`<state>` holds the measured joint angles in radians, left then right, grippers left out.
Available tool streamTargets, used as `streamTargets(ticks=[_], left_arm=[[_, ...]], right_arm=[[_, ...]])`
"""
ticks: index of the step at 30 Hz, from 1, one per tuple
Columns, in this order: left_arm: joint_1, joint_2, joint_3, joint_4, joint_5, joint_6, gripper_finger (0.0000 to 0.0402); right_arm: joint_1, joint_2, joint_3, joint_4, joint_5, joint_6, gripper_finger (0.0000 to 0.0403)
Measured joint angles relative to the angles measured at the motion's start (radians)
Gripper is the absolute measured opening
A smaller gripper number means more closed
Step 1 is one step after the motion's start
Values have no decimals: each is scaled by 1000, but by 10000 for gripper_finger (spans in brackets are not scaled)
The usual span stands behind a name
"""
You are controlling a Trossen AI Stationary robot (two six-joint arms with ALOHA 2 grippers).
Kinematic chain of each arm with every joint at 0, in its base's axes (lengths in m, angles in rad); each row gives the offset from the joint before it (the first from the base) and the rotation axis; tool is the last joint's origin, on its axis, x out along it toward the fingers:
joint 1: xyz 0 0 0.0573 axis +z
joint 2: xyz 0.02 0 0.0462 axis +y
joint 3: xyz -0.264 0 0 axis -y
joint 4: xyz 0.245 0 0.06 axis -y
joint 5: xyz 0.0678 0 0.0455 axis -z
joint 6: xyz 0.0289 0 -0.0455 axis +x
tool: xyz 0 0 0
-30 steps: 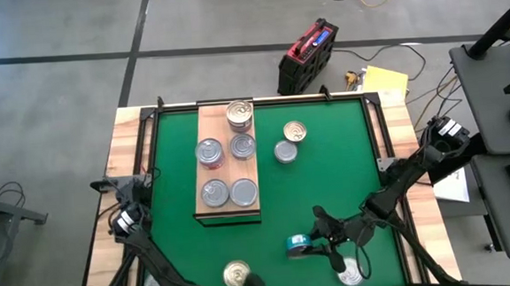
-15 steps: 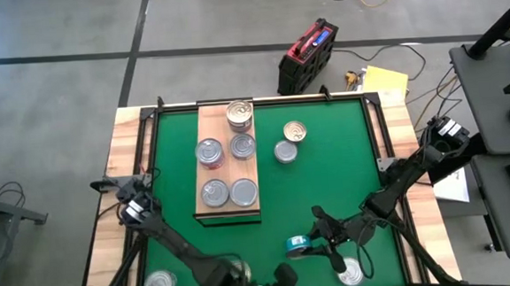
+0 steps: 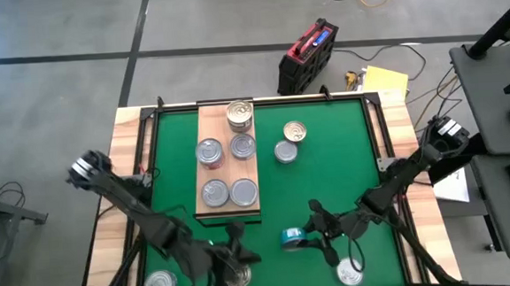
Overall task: Stack canned seafood by type on shelf
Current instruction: Stack the green and blue tuna can on top of the green and blue tuna can on the shelf
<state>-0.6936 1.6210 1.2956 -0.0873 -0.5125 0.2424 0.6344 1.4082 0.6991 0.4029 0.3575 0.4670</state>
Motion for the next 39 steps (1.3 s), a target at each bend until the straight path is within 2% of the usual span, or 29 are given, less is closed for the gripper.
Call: streamTargets(ticks=[3,6,9,12,16,20,23,27,32,34,36,39], left_arm=[[30,-106,-180,118,-12,27,0],[54,-165,-315,194,-42,4,0],[58,-205,-384,259,-100,0,0],[57,-216,-395,270,-165,0,0],[54,-214,-358,254,-171,12,0],[45,-199,-298,142,-156,17,2],[27,-182,-232,59,-158,47,23],[-2,-126,-149,-30,-156,114,81],[-8,-35,-38,-97,-162,198,175],[-8,12,0,-111,-206,241,209],[-14,53,42,-145,-292,286,239],[-21,103,93,-191,-367,352,265]], right_arm=[[-60,0,0,18,-25,0,130],[-137,0,0,42,-152,-5,130],[-199,0,0,70,-310,21,130],[-232,0,0,106,-450,67,130],[-240,1,0,142,-521,127,130],[-240,2,0,192,-524,198,130],[-240,2,0,191,-524,272,130],[-238,2,0,215,-525,391,130],[-238,2,0,306,-523,583,130],[-238,2,0,323,-516,635,130],[-238,2,0,315,-514,668,130],[-233,2,0,294,-513,676,130]])
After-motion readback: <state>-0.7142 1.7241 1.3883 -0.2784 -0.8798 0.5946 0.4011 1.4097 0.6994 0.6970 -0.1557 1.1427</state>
